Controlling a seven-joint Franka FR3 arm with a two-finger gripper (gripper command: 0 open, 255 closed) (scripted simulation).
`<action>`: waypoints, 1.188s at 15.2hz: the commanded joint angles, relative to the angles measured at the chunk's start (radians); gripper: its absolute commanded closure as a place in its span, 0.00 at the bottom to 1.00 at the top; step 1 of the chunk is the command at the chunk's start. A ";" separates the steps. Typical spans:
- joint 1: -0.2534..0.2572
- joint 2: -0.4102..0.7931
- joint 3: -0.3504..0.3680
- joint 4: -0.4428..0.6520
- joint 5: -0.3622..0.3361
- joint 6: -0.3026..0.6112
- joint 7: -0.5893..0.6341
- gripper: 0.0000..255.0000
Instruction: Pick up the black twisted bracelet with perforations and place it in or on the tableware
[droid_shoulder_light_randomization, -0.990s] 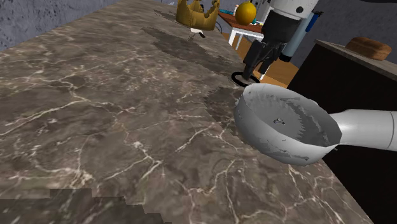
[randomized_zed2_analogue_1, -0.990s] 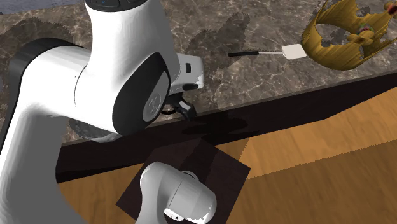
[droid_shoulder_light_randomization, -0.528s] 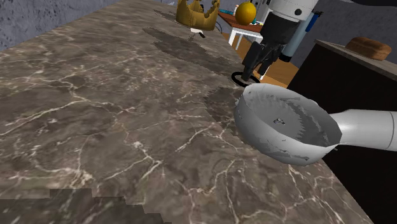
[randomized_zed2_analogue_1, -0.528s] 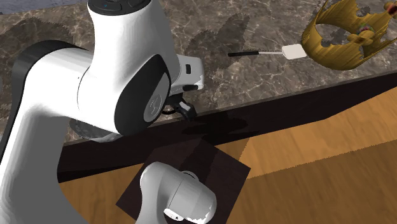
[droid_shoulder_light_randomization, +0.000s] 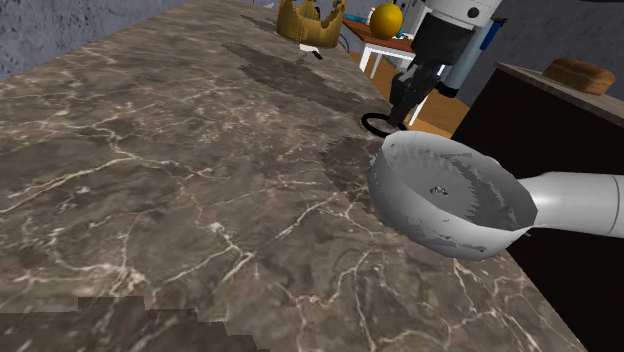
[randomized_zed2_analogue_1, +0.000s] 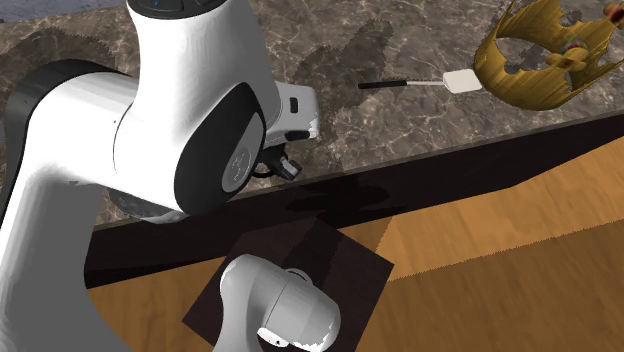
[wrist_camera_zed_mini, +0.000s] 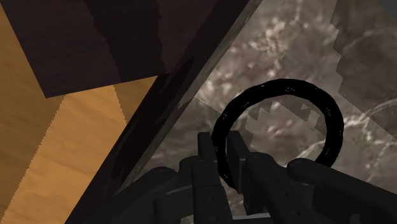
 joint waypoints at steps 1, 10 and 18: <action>-0.002 0.005 0.000 -0.010 -0.011 -0.006 0.000 1.00; -0.016 0.058 -0.013 0.122 -0.026 -0.083 0.002 1.00; -0.027 0.125 -0.025 0.269 -0.042 -0.164 0.005 1.00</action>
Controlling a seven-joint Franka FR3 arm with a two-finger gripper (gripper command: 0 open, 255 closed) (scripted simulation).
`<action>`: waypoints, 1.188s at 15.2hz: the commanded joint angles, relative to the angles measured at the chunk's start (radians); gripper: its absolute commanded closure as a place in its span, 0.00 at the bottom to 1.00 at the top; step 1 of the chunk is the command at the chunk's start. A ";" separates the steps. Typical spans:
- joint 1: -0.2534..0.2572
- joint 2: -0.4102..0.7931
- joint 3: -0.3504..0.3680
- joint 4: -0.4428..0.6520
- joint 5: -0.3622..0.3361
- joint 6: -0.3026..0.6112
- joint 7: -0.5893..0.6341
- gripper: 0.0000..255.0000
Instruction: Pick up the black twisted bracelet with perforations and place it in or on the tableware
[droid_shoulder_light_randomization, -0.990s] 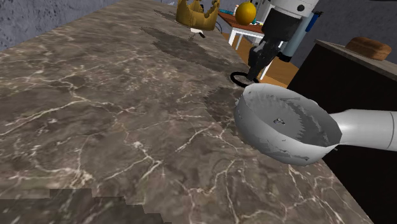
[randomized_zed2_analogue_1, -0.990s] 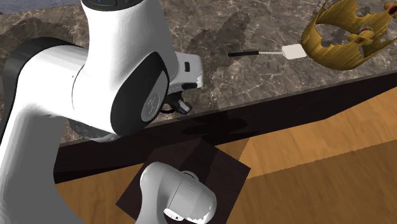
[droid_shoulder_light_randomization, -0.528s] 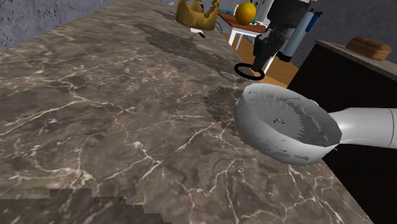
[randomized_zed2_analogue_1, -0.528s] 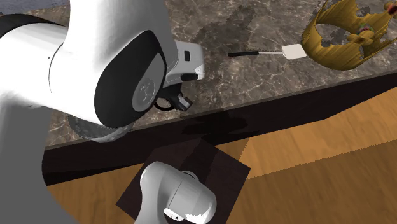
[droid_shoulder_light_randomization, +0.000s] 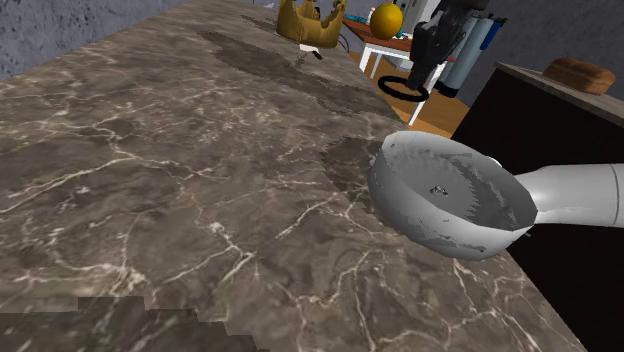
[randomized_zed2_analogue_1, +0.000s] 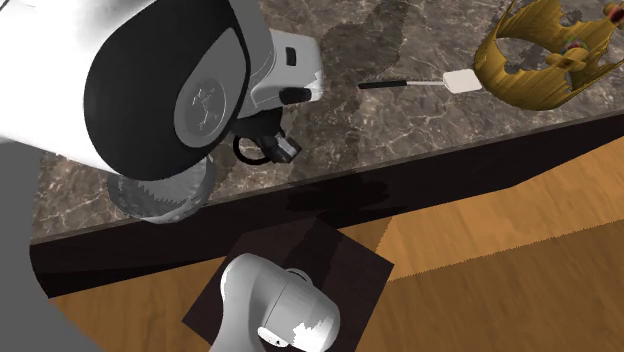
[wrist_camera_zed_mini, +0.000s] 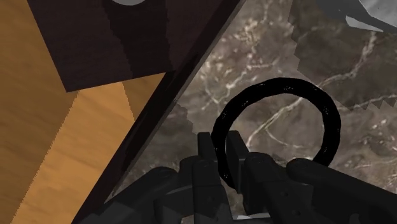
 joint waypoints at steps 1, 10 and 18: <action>-0.003 0.019 -0.002 0.039 -0.003 -0.020 0.001 1.00; -0.002 0.034 0.043 0.160 0.038 -0.117 0.067 1.00; 0.006 -0.033 0.182 0.227 0.190 -0.210 0.243 1.00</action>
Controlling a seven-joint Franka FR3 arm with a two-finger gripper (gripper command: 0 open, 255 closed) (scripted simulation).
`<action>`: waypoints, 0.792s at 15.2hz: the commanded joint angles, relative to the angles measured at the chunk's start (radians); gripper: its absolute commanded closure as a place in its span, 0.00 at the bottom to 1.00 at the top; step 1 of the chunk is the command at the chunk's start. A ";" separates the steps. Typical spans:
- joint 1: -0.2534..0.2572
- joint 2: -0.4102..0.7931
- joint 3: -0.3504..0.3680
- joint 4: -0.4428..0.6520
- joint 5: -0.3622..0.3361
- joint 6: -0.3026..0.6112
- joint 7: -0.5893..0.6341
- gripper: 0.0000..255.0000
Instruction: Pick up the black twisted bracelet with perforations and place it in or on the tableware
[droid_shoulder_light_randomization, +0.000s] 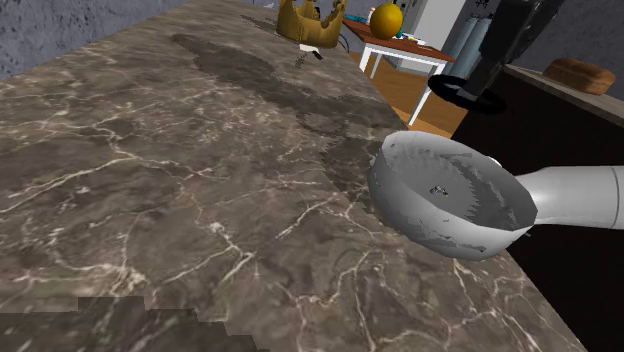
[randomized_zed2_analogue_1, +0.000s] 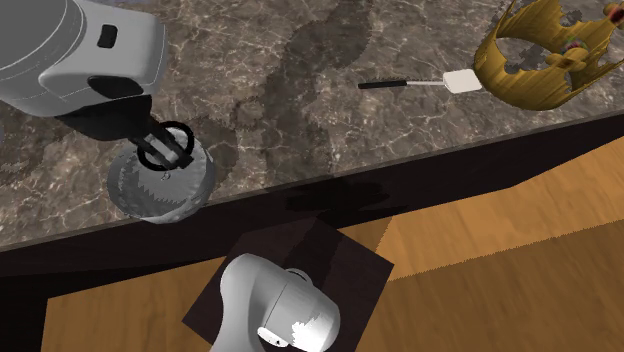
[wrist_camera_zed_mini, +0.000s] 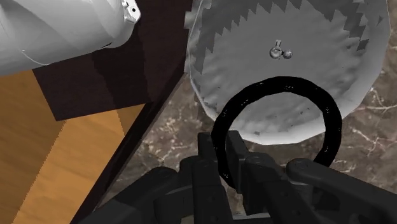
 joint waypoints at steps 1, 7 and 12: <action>0.001 -0.017 0.033 0.016 0.041 -0.021 0.046 1.00; 0.009 -0.069 0.077 -0.034 0.094 -0.005 0.086 1.00; 0.023 -0.122 0.089 -0.129 0.110 0.038 0.077 1.00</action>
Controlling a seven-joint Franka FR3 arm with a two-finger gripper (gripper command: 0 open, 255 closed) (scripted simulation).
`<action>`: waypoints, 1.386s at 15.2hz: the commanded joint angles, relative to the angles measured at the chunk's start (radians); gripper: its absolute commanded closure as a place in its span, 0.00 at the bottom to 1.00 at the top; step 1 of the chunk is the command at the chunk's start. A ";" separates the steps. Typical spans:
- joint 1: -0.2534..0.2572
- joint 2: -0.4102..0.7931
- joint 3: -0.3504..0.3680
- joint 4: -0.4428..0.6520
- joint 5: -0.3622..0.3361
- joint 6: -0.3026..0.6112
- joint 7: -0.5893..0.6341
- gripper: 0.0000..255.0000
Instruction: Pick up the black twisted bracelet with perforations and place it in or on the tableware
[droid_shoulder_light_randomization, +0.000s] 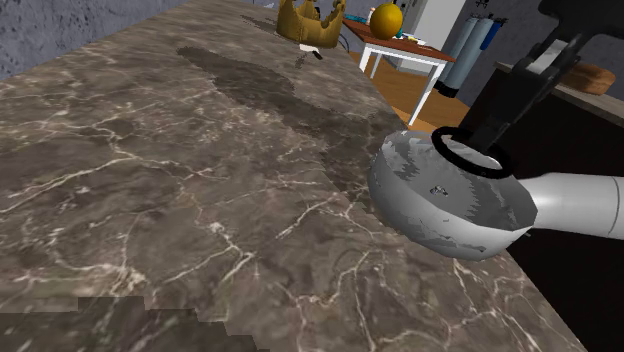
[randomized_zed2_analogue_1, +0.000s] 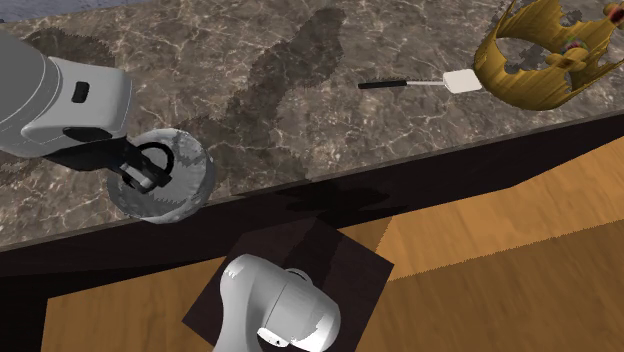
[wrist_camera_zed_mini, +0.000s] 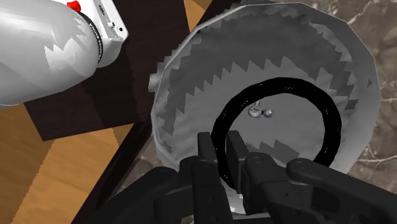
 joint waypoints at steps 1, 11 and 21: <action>0.006 -0.021 0.006 -0.037 0.008 0.017 -0.002 1.00; 0.017 -0.061 0.019 -0.108 0.023 0.049 -0.008 1.00; 0.004 -0.013 0.005 -0.018 0.007 0.006 0.002 0.00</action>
